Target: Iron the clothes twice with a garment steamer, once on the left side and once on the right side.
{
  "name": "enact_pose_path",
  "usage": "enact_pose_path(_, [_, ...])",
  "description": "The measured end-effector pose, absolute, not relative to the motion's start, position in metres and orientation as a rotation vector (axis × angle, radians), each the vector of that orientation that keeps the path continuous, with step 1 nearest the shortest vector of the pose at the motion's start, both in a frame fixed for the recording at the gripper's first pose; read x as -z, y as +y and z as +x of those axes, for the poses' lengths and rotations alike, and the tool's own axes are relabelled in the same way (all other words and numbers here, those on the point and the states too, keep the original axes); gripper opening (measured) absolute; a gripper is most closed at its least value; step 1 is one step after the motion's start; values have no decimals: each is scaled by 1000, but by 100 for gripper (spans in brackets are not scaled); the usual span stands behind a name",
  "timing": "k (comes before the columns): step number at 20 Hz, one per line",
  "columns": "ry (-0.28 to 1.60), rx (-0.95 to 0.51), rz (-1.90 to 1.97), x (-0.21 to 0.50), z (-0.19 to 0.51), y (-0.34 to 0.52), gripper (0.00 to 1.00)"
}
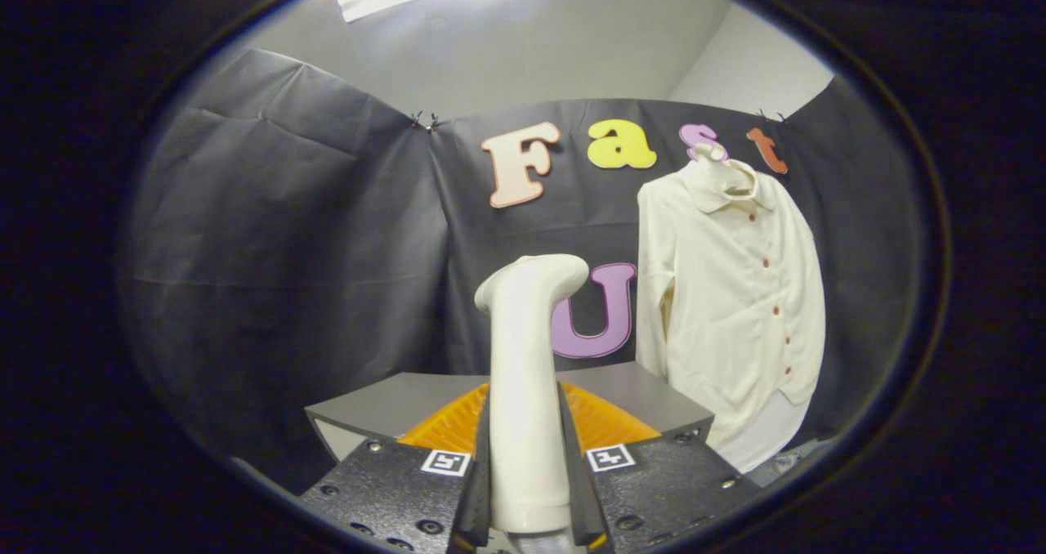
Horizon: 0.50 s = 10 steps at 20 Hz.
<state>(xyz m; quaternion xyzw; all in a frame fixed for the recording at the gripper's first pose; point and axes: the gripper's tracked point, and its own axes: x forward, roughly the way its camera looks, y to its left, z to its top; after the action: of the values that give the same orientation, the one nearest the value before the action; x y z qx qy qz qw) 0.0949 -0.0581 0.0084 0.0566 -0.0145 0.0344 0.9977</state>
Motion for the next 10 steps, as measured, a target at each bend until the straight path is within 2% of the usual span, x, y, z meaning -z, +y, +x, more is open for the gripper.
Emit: enact_pose_path(10, [-92, -83, 111, -29, 44, -104, 37])
